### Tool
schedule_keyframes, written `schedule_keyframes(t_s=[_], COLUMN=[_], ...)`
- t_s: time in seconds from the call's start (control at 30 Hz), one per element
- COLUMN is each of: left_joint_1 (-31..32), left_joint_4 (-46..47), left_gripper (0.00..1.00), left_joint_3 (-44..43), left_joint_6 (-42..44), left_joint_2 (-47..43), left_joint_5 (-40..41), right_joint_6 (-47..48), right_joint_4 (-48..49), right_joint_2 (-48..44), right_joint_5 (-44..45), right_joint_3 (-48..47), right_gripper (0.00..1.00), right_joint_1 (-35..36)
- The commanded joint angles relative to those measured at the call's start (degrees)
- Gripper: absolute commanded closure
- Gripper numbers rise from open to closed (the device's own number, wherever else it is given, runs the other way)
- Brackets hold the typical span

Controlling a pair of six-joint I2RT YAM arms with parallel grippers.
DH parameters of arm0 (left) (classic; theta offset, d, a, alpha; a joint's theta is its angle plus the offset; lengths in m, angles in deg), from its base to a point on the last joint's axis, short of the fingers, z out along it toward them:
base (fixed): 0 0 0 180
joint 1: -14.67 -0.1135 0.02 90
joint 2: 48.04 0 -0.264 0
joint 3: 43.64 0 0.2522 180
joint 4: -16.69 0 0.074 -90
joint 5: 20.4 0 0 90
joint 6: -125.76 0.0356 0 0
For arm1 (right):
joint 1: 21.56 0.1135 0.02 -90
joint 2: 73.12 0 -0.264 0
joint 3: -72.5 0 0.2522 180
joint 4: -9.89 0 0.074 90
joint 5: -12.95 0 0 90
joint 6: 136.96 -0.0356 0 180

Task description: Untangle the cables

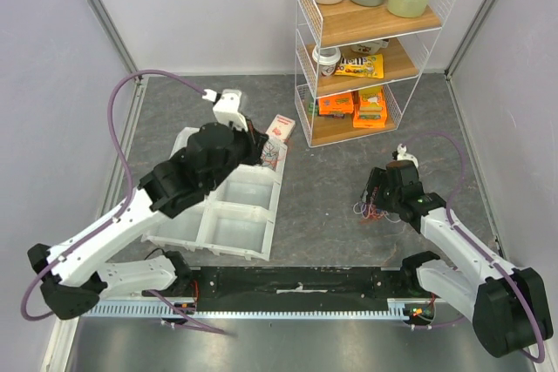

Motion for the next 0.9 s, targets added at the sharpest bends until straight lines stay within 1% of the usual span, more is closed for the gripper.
schedule_keyframes(t_s=[0.0, 0.1, 0.23, 0.47, 0.57, 0.73, 0.77, 0.8, 0.83, 0.87], left_joint_1=[-10.86, -12.19, -12.19, -12.19, -12.19, -12.37, -12.28, -12.37, -12.54, -12.55], left_joint_4=[-4.40, -5.81, -5.63, -5.72, -5.72, -1.78, -1.51, -2.03, -2.64, -3.08], left_gripper=[0.98, 0.98, 0.98, 0.98, 0.98, 0.98, 0.91, 0.79, 0.65, 0.46], left_joint_3=[1.70, 3.81, 8.03, 15.41, 19.10, 22.09, 22.10, 22.01, 22.10, 22.62], left_joint_6=[-15.56, -21.80, -26.82, -30.52, -31.75, -29.30, -28.95, -29.03, -29.55, -30.08], left_joint_2=[1.97, 2.33, 0.13, -2.51, -3.39, -2.43, -1.99, -1.81, -1.72, -1.98], left_joint_5=[-4.00, -1.83, -0.15, -1.29, 0.02, 1.43, 2.31, 3.27, 4.41, 5.47], right_joint_6=[1.52, 1.61, 1.61, 2.05, 2.14, 2.31, 2.40, 2.49, 2.75, 2.84], right_joint_4=[2.29, 3.17, 3.96, 4.57, 4.49, 5.02, 5.02, 5.10, 5.10, 5.19], right_joint_2=[-1.01, -1.28, -1.28, -0.84, -0.75, -1.37, -1.37, -1.54, -1.80, -2.24], right_joint_5=[-1.78, -2.05, -2.40, -2.57, -2.75, -3.89, -4.41, -4.94, -5.47, -5.47], right_joint_3=[-0.06, 0.73, 1.26, 1.43, 1.43, 1.87, 1.87, 1.96, 2.05, 2.13], right_gripper=[0.21, 0.21, 0.21, 0.21, 0.21, 0.21, 0.21, 0.21, 0.21, 0.21], right_joint_1=[-0.12, -0.03, -0.12, -0.12, -0.12, 0.05, 0.06, -0.03, -0.03, -0.03])
